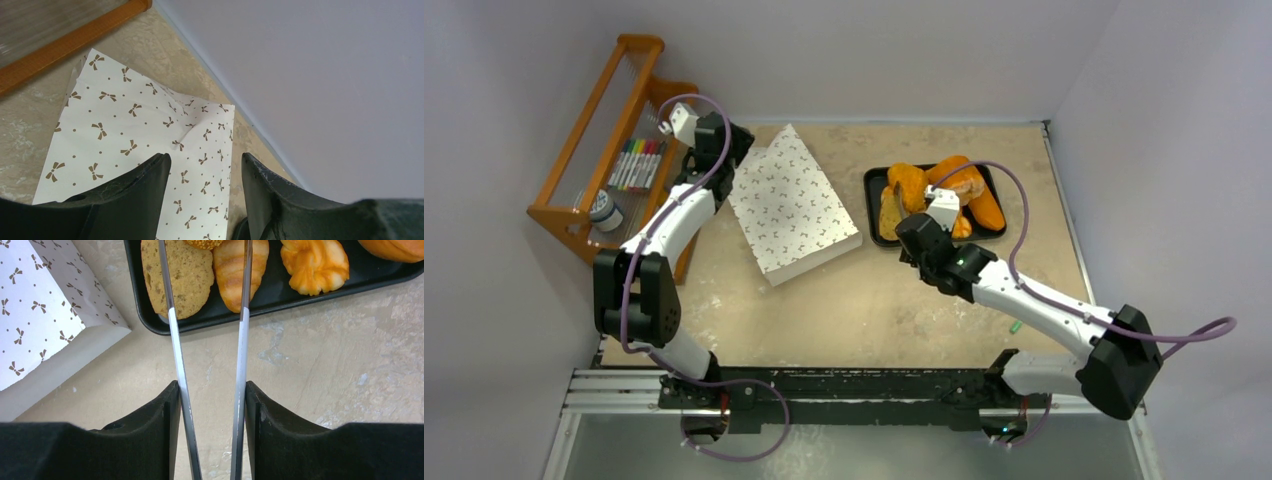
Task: Take the fake bread out of the paper bag
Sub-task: Place the fake bread in the container.
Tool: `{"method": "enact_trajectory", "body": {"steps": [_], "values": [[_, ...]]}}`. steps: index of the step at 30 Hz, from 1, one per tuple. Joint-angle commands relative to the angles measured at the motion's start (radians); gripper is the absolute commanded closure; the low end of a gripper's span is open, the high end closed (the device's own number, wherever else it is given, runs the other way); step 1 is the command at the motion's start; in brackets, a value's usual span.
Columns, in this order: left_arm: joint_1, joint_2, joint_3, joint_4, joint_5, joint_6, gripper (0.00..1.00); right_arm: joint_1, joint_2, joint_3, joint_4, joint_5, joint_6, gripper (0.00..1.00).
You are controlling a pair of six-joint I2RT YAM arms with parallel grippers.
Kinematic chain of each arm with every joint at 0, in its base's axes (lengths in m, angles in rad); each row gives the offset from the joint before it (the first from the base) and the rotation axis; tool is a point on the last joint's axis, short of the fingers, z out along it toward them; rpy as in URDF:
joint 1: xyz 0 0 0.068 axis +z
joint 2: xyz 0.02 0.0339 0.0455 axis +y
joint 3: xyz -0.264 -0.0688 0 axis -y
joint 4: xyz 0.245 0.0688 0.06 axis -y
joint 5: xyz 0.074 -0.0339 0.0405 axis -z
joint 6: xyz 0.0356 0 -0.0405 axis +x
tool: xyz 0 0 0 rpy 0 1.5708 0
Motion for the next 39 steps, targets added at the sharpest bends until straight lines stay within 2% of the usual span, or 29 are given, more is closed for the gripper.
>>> {"method": "enact_trajectory", "body": {"steps": [1, 24, 29, 39], "values": [[-0.006, -0.047, -0.009, 0.044, 0.008, -0.019, 0.45, 0.001, -0.042, -0.009, 0.013, 0.017, 0.022, 0.53], [-0.007, -0.038, -0.005, 0.042, 0.011, -0.035, 0.45, 0.014, -0.087, -0.055, 0.018, -0.014, 0.041, 0.48], [-0.007, -0.036, -0.001, 0.041, 0.011, -0.034, 0.45, 0.061, -0.102, -0.045, -0.01, 0.015, 0.062, 0.48], [-0.007, -0.042, 0.008, 0.023, 0.002, -0.031, 0.45, 0.196, -0.108, -0.039, -0.13, 0.082, 0.21, 0.48]]}}
